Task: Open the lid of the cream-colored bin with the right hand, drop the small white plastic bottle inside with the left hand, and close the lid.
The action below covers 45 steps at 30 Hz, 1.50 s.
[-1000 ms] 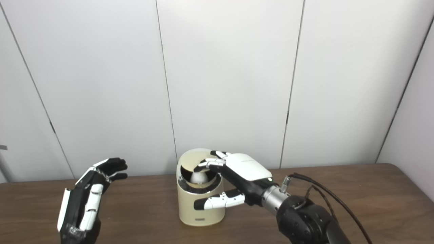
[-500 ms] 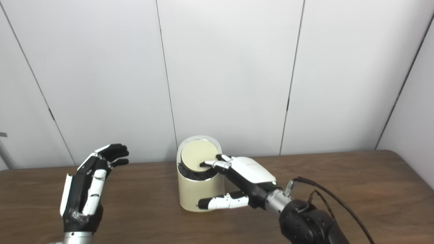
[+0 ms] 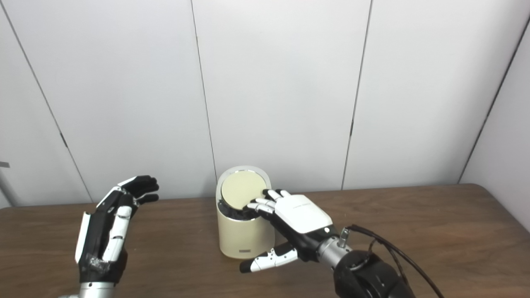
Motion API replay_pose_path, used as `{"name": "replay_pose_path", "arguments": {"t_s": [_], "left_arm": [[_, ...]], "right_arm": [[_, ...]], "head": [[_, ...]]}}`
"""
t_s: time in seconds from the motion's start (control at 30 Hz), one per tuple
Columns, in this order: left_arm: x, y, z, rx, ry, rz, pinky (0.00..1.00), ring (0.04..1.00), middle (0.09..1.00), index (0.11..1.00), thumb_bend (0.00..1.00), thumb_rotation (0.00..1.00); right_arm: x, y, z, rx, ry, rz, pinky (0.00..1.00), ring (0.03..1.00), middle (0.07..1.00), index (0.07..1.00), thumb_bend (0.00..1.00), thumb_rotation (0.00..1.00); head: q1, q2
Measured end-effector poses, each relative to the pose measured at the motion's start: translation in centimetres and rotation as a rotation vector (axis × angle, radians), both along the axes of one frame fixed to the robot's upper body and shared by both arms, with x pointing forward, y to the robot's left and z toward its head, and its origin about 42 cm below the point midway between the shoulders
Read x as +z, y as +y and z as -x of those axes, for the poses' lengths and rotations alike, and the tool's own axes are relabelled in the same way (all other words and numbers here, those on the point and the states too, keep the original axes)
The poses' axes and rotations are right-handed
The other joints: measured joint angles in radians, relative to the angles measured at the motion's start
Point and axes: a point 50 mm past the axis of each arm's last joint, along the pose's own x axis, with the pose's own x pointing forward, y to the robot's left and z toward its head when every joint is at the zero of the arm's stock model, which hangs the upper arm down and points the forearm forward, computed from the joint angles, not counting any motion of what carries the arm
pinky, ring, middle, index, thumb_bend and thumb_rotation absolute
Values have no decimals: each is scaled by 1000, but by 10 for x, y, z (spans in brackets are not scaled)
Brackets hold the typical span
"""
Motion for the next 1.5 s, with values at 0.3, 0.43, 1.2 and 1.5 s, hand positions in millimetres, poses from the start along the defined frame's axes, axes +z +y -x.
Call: {"name": "replay_pose_path", "arguments": {"t_s": [0.3, 0.43, 1.2, 1.5], "left_arm": [[2, 0, 1, -2, -3, 0, 685, 739, 740, 711, 327, 705], [3, 0, 1, -1, -7, 0, 686, 739, 738, 710, 329, 705], [4, -2, 1, 3, -7, 1, 689, 740, 739, 712, 334, 695], [4, -1, 1, 2, -7, 1, 690, 740, 739, 713, 347, 698]], "right_arm": [[0, 7, 2, -19, -18, 47, 1000, 979, 891, 855, 812, 840], [2, 9, 1, -26, -12, 47, 1000, 970, 887, 850, 820, 849], [20, 18, 0, -48, 82, 116, 988, 952, 893, 855, 889, 947], [30, 9, -6, -29, 229, -14, 1000, 980, 888, 860, 892, 959]], "head": [[2, 5], [-2, 2], [2, 3], [2, 6]]}}
